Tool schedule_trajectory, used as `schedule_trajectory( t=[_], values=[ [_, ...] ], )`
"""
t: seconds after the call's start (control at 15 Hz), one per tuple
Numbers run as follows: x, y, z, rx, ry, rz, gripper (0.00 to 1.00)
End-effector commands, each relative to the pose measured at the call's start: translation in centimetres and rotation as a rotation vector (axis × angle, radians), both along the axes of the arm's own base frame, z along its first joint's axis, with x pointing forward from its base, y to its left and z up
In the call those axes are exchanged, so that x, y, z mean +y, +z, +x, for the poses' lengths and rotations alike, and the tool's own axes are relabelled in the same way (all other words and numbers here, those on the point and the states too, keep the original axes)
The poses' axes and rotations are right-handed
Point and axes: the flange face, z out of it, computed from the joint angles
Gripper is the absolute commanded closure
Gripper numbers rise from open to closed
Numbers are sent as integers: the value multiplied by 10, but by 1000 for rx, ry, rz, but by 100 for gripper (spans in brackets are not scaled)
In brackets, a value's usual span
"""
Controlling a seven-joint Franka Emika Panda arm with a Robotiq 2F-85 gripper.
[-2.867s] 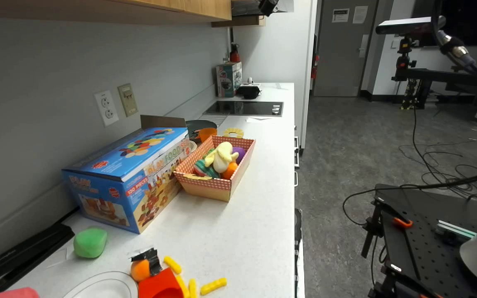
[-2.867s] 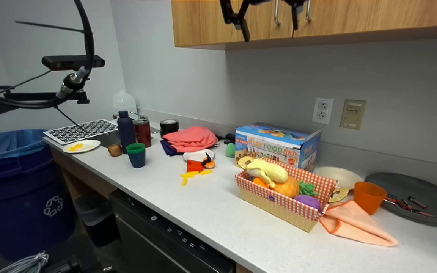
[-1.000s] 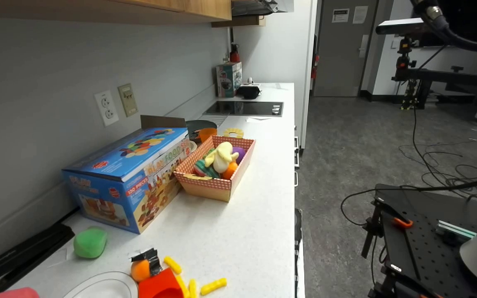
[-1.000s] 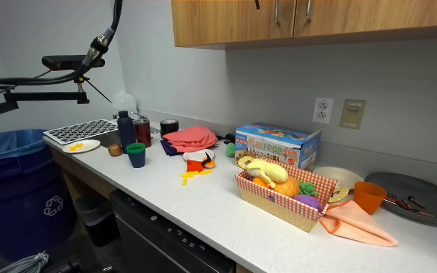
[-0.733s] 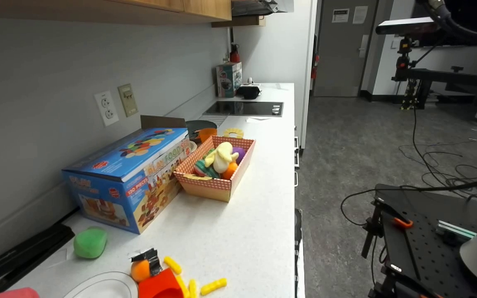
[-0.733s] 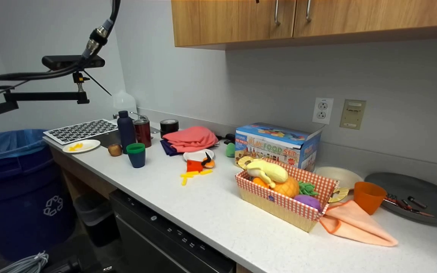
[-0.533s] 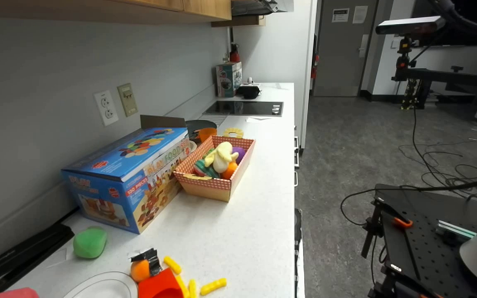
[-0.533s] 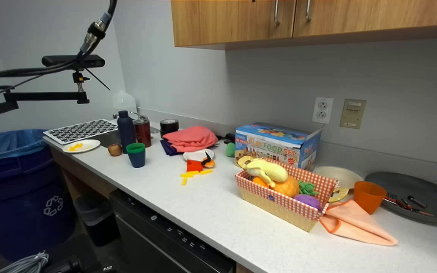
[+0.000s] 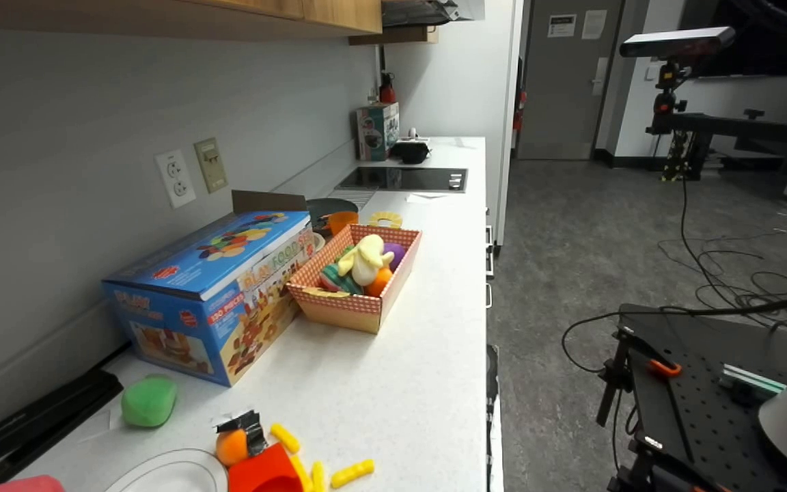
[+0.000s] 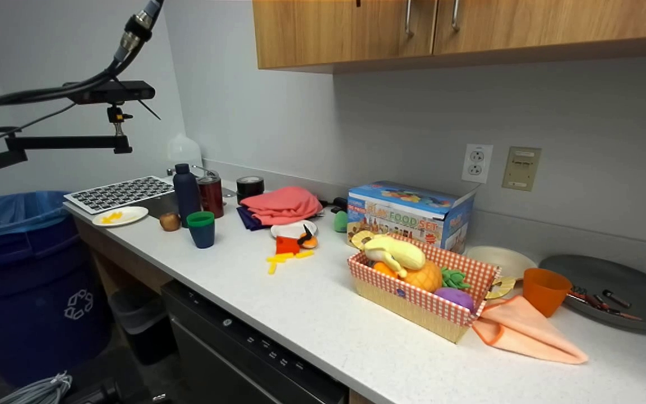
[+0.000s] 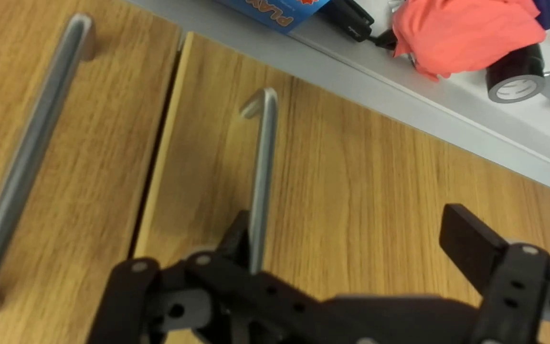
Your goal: Open the left side of the drawer.
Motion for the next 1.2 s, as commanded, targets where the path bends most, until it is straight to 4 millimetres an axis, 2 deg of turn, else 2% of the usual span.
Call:
schedule_trajectory(
  t=[0.0,0.47,0.67,0.87,1.13],
  values=[
    [13,0,-20,68,121,21,0],
    [8,-11,-72,229,154,-189,0],
    [12,-6,-94,241,189,-244,0],
    [19,4,-110,200,234,-221,0],
    [24,5,-120,120,259,-144,0]
  ],
)
